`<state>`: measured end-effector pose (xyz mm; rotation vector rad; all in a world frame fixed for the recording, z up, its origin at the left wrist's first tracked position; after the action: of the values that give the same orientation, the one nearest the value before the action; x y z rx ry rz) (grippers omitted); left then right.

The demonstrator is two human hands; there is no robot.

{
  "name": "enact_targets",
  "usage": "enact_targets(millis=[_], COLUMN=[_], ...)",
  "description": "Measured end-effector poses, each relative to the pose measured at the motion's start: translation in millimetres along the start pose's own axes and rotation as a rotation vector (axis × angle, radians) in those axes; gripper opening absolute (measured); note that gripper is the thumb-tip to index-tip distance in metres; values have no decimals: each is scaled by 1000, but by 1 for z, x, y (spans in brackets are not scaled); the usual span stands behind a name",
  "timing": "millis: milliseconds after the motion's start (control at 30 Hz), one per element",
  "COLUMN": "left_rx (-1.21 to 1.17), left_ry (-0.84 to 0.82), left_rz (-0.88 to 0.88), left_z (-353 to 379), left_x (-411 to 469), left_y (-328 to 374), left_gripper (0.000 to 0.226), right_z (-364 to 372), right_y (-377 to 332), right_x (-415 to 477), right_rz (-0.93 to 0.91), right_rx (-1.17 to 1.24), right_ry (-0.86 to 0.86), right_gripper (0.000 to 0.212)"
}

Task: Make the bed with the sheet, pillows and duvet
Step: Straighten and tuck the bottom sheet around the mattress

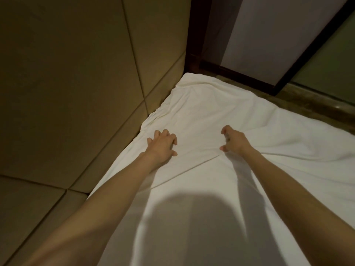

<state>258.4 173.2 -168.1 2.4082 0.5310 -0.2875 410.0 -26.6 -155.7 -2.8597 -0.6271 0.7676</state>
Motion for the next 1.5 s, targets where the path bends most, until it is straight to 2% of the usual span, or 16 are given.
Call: enact_targets(millis=[67, 200, 300, 367, 433, 500, 600, 733, 867, 933, 1100, 1167, 1200, 1267, 1367, 1500], left_rx=[57, 126, 58, 215, 425, 586, 797, 926, 922, 949, 928, 863, 862, 882, 752, 317], left_ry=[17, -34, -11, 42, 68, 56, 24, -16, 97, 91, 257, 327, 333, 286, 478, 476], left_rz=[45, 84, 66, 47, 42, 91, 288, 389, 358, 331, 366, 391, 372, 326, 369, 308], left_z=[1, 3, -14, -37, -63, -82, -91, -84, -74, -64, -48, -36, -26, -13, -20, -26], left_x=[-2, -3, 2, 4, 6, 5, 1, 2, 9, 15, 31, 40, 44, 50, 52, 66], left_y=[5, 4, 2, 9, 18, 22, 21, 20, 18, 16, 1, -4, -10, -20, -15, -7], left_gripper=[9, 15, 16, 21, 26, 31, 44, 46, 52, 54, 60, 43, 41, 53, 39, 41], right_z=[1, 2, 1, 0, 2, 3, -4, -17, -48, -53, -46, -35, -27, -13, -1, 25], right_y=[-3, -8, -16, -25, -34, -41, -53, -69, -77, -80, -83, -83, -81, -78, -72, -66], right_x=[2, 3, -3, -7, -4, 2, 10, 19, 30, 34, 40, 42, 43, 47, 58, 62], right_rz=[24, 43, -41, -111, -154, -164, -118, -62, -38, -35, -90, -131, -152, -190, -218, -214], right_rx=[47, 71, -5, 13, -26, -139, -165, -179, 34, 52, -120, -264, -304, -327, -319, -242], right_ry=[15, 69, 140, 141, 70, 30, 174, 232, 498, 541, 506, 432, 411, 415, 465, 537], right_gripper=[31, 14, 47, 63, 68, 59, 22, 23, 13, 11, 17, 21, 23, 23, 25, 39])
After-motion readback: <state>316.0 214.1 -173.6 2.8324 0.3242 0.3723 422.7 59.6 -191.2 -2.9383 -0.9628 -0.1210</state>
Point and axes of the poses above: each hand's wrist, its own x-axis towards the middle knuckle, its own z-axis out of the palm, y = z × x, the point moved 4 cm from there along x, towards the middle knuckle, and after that the axes turned 11 degrees about -x, right-handed, at the moved point
